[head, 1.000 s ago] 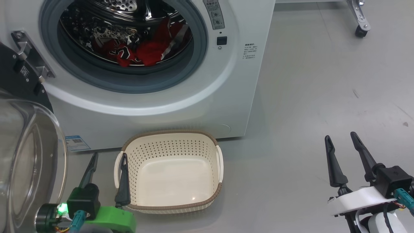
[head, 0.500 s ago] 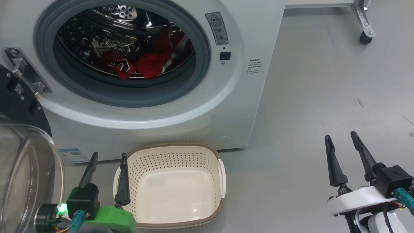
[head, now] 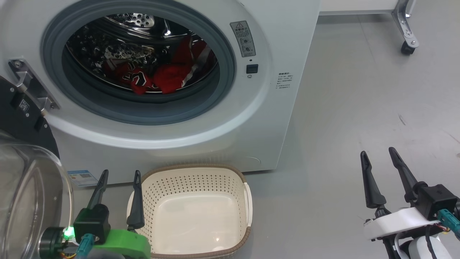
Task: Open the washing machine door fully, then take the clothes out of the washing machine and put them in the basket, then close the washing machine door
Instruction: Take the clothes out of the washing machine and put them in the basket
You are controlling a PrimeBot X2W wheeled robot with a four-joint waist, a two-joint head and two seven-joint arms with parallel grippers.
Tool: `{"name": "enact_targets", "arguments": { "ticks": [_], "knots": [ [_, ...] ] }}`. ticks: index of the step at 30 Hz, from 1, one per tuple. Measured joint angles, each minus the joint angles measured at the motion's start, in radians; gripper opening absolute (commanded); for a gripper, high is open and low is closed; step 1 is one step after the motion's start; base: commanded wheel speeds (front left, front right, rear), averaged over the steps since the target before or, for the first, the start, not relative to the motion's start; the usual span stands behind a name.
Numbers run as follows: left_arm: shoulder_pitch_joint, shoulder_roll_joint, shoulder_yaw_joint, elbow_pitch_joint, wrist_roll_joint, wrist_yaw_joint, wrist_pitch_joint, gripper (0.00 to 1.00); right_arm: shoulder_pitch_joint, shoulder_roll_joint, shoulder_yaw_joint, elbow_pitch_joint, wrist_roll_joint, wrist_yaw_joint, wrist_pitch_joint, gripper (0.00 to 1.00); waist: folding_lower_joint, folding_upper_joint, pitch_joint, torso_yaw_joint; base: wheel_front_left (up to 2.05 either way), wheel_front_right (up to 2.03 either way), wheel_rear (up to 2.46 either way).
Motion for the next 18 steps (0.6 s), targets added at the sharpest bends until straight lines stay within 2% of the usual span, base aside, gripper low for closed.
{"name": "enact_targets", "arguments": {
  "ticks": [18],
  "knots": [
    [-0.042, 0.000, -0.020, 0.020, -0.028, -0.003, 0.019, 1.00, 0.000, 0.009, 0.014, 0.000, 0.000, 0.003, 0.000, 1.00, 0.0000, 0.0000, 0.009, -0.003, 0.00, 0.00, 0.00]
  ]
}}
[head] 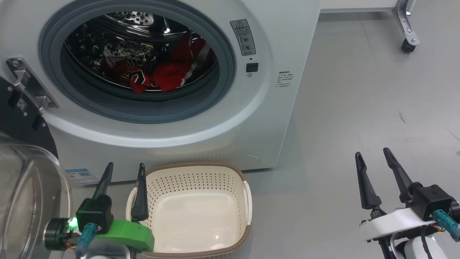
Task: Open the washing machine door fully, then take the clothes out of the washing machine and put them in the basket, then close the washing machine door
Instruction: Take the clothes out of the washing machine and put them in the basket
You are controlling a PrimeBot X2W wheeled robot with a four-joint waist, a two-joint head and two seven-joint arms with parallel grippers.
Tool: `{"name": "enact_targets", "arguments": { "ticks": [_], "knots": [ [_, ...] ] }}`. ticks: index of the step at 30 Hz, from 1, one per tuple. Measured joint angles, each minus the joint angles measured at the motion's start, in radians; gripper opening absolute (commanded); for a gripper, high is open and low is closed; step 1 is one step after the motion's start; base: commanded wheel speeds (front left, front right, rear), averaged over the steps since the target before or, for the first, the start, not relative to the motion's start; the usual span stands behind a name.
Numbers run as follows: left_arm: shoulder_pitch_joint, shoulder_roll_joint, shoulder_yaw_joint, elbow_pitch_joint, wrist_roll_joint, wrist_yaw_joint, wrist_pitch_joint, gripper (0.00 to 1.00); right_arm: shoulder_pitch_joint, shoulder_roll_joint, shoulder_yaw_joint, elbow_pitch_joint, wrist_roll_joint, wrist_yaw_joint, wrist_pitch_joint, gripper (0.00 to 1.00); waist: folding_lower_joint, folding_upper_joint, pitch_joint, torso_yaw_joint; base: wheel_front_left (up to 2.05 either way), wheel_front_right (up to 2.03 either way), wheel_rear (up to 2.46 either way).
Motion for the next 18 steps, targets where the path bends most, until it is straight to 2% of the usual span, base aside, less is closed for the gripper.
{"name": "enact_targets", "arguments": {
  "ticks": [9, 18],
  "knots": [
    [-0.125, -0.001, -0.024, 0.066, -0.028, -0.052, 0.068, 1.00, -0.024, 0.004, 0.012, -0.011, 0.000, 0.006, 0.000, 1.00, 0.0000, 0.0000, 0.039, -0.026, 0.00, 0.00, 0.00],
    [-0.306, 0.007, -0.037, 0.175, -0.050, -0.100, 0.197, 1.00, -0.066, 0.016, 0.017, -0.029, 0.007, 0.010, 0.000, 1.00, 0.0000, 0.0000, 0.111, -0.074, 0.00, 0.00, 0.00]
  ]
}}
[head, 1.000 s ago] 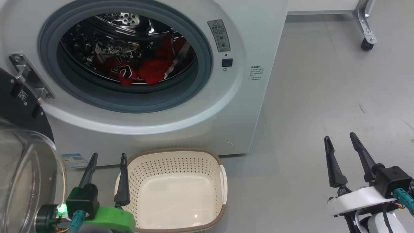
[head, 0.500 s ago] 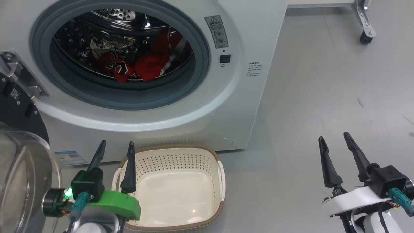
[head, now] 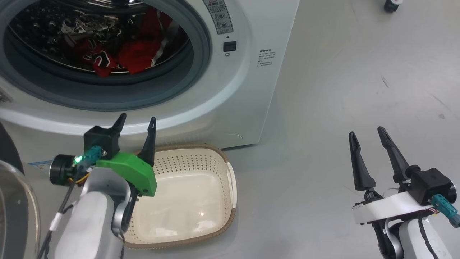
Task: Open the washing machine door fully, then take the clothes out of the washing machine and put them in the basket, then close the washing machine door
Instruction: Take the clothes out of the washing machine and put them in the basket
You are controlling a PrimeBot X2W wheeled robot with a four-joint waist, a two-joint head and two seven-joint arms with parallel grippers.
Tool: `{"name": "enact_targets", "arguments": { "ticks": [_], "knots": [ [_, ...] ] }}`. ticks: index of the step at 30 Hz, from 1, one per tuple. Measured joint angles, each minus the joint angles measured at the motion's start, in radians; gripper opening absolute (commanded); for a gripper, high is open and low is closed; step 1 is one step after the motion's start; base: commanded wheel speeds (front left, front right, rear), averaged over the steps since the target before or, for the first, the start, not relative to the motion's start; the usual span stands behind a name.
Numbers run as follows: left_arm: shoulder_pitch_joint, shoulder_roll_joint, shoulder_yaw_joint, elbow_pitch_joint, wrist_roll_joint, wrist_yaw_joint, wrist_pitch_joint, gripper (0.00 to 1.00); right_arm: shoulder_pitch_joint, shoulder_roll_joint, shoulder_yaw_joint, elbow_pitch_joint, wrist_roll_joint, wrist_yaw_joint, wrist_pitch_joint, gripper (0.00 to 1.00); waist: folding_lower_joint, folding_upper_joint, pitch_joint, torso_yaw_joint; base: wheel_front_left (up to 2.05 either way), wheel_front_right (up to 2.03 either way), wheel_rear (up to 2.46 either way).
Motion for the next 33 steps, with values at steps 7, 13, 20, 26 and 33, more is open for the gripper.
{"name": "enact_targets", "arguments": {
  "ticks": [7, 13, 20, 26, 33],
  "knots": [
    [-0.165, 0.026, 0.018, 0.067, -0.017, -0.022, 0.114, 1.00, -0.042, 0.011, 0.005, -0.015, 0.012, 0.004, 0.000, 1.00, 0.0000, 0.0000, 0.073, -0.042, 0.00, 0.00, 0.00],
    [-0.315, 0.059, 0.036, 0.109, -0.022, -0.040, 0.207, 1.00, -0.090, 0.026, 0.008, -0.027, 0.026, 0.012, 0.000, 1.00, 0.0000, 0.0000, 0.145, -0.081, 0.00, 0.00, 0.00],
    [-0.464, 0.100, 0.086, 0.151, -0.046, -0.047, 0.275, 1.00, -0.137, 0.040, 0.018, -0.030, 0.052, 0.013, 0.000, 1.00, 0.0001, 0.0000, 0.227, -0.132, 0.00, 0.00, 0.00],
    [-0.557, 0.147, 0.102, 0.210, -0.048, -0.048, 0.340, 1.00, -0.170, 0.046, 0.030, -0.028, 0.058, 0.021, 0.000, 1.00, 0.0001, 0.0000, 0.287, -0.181, 0.00, 0.00, 0.00],
    [-0.646, 0.224, 0.122, 0.269, -0.043, -0.049, 0.423, 1.00, -0.196, 0.053, 0.039, -0.022, 0.074, 0.021, 0.000, 1.00, 0.0000, 0.0000, 0.341, -0.239, 0.00, 0.00, 0.00]
  ]
}}
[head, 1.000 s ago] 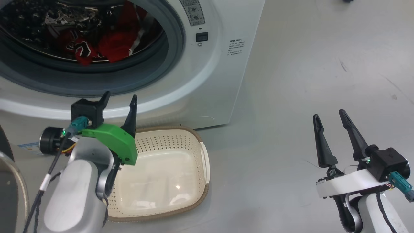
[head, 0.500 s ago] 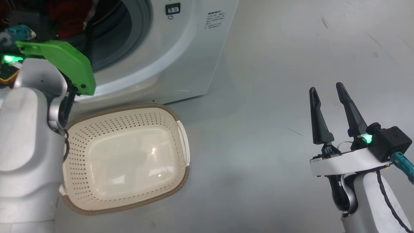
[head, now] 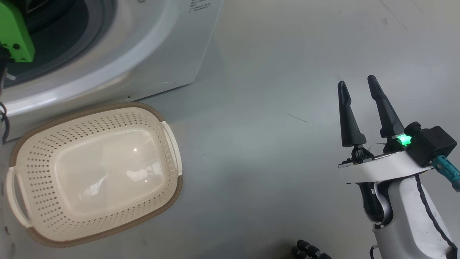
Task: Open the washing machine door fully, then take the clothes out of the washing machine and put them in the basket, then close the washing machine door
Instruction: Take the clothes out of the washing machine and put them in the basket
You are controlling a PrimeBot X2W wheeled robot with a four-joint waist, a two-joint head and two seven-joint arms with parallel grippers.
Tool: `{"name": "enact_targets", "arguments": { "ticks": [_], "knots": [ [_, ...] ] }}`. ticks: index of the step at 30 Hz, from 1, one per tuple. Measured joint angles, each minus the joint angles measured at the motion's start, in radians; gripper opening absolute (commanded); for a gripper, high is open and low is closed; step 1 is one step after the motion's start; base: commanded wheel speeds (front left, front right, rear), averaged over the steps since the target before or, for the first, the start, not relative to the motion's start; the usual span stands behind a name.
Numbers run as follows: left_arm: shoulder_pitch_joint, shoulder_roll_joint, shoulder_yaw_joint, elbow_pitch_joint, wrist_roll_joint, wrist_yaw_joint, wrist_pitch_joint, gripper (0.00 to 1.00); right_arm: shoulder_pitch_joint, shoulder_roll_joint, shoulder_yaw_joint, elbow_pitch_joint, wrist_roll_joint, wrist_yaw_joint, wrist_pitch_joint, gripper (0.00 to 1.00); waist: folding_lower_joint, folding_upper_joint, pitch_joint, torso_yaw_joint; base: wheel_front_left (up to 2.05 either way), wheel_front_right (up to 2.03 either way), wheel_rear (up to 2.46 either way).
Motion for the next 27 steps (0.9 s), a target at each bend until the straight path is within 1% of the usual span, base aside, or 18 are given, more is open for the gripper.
{"name": "enact_targets", "arguments": {
  "ticks": [5, 11, 12, 13, 14, 15, 16, 27],
  "knots": [
    [-0.047, 0.037, 0.018, 0.038, 0.003, 0.000, 0.052, 1.00, -0.006, 0.003, -0.001, 0.008, 0.019, 0.001, 0.000, 1.00, 0.0000, 0.0000, 0.036, -0.034, 0.00, 0.00, 0.00],
    [-0.075, 0.045, 0.029, 0.077, 0.002, 0.002, 0.094, 1.00, -0.019, 0.006, -0.009, 0.011, 0.027, 0.001, 0.000, 1.00, -0.0001, 0.0000, 0.071, -0.059, 0.00, 0.00, 0.00],
    [-0.079, 0.045, 0.031, 0.086, 0.002, 0.003, 0.094, 0.94, -0.023, 0.006, -0.009, 0.014, 0.027, 0.001, 0.000, 1.00, 0.0000, 0.0000, 0.075, -0.062, 0.00, 0.00, 0.00],
    [-0.081, 0.047, 0.032, 0.093, 0.002, 0.003, 0.095, 0.62, -0.026, 0.006, -0.009, 0.016, 0.027, 0.001, 0.000, 1.00, 0.0000, 0.0000, 0.078, -0.064, 0.00, 0.00, 0.00],
    [-0.082, 0.049, 0.033, 0.098, 0.002, 0.003, 0.099, 0.42, -0.028, 0.007, -0.009, 0.016, 0.027, 0.001, 0.000, 1.00, 0.0000, 0.0000, 0.080, -0.066, 0.00, 0.00, 0.00],
    [-0.085, 0.049, 0.033, 0.101, 0.002, 0.003, 0.101, 0.19, -0.030, 0.007, -0.009, 0.017, 0.027, 0.001, 0.000, 1.00, 0.0000, 0.0001, 0.081, -0.067, 0.00, 0.00, 0.00],
    [-0.089, 0.050, 0.033, 0.103, 0.002, 0.003, 0.102, 0.00, -0.031, 0.007, -0.009, 0.017, 0.027, 0.001, 0.000, 1.00, -0.0001, 0.0000, 0.082, -0.067, 0.00, 0.00, 0.00],
    [-0.116, 0.048, 0.046, 0.129, -0.012, 0.007, 0.106, 0.00, -0.049, 0.008, -0.019, 0.018, 0.027, 0.009, 0.000, 1.00, 0.0000, 0.0000, 0.091, -0.060, 0.00, 0.00, 0.00]
  ]
}}
